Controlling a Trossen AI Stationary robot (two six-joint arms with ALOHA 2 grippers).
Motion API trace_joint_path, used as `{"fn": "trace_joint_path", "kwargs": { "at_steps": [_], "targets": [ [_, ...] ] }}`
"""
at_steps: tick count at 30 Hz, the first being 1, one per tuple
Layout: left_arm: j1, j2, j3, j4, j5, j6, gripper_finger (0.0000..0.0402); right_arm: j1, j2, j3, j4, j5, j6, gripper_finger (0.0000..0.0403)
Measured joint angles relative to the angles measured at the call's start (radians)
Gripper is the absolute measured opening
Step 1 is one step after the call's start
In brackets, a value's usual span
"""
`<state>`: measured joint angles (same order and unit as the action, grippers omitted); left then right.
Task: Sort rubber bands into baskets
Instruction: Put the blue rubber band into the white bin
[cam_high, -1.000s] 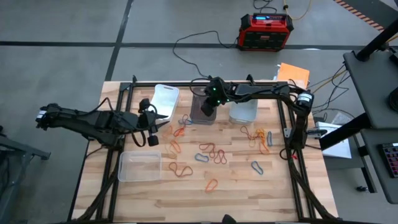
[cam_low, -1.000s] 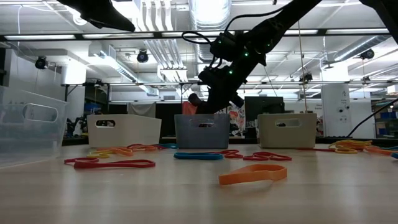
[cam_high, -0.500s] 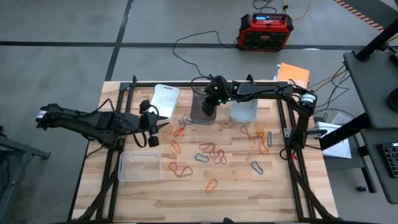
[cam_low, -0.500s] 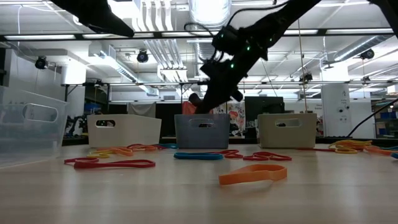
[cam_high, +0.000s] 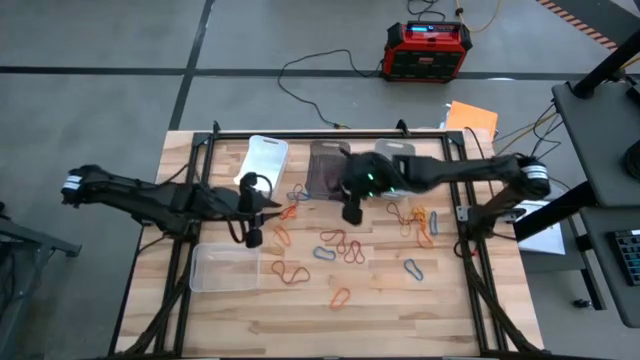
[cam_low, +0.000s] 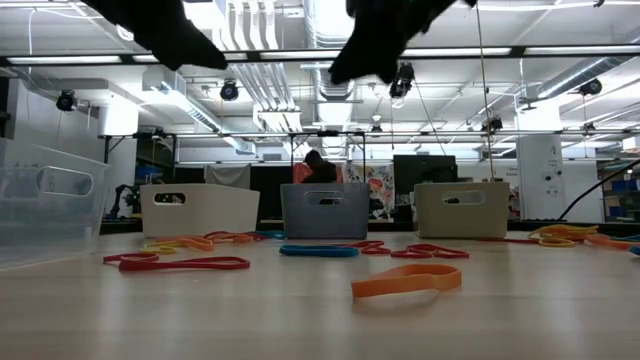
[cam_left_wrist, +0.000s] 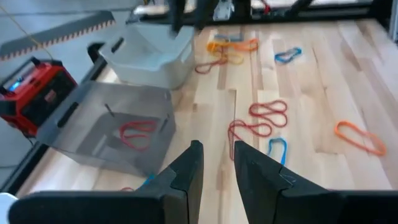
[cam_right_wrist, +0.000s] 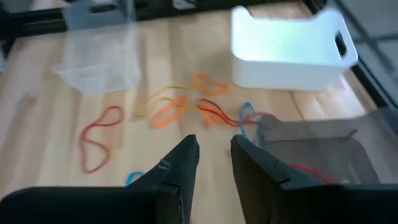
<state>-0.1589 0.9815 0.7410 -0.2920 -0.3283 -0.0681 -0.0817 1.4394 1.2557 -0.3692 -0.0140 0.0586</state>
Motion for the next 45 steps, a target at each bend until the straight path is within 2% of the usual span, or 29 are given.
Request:
{"fn": "trace_joint_path", "kwargs": {
  "at_steps": [7, 13, 16, 22, 31, 36, 45],
  "targets": [
    [-0.030, 0.091, 0.000, 0.034, 0.032, -0.011, 0.0075, 0.164, -0.098, -0.094, 0.001, 0.059, 0.056, 0.0081],
    [-0.073, 0.193, 0.000, 0.131, 0.033, -0.018, 0.0075, 0.265, -0.157, -0.207, 0.017, 0.248, 0.164, 0.0091],
    [-0.091, 0.258, 0.000, 0.188, 0.033, -0.005, 0.0075, 0.302, -0.179, -0.267, 0.045, 0.307, 0.222, 0.0098],
    [-0.097, 0.387, 0.005, 0.288, 0.033, -0.015, 0.0075, 0.326, -0.203, -0.344, 0.148, 0.310, 0.239, 0.0122],
    [-0.131, 0.567, 0.082, 0.288, 0.060, -0.046, 0.0075, 0.334, -0.221, -0.360, 0.152, 0.336, 0.202, 0.0166],
    [-0.140, 0.631, 0.131, 0.230, 0.060, -0.056, 0.0075, 0.363, -0.212, -0.459, 0.243, 0.325, 0.153, 0.0176],
    [-0.139, 0.787, 0.210, 0.235, 0.053, -0.066, 0.0080, 0.361, -0.279, -0.483, 0.250, 0.328, 0.153, 0.0178]
  ]
}}
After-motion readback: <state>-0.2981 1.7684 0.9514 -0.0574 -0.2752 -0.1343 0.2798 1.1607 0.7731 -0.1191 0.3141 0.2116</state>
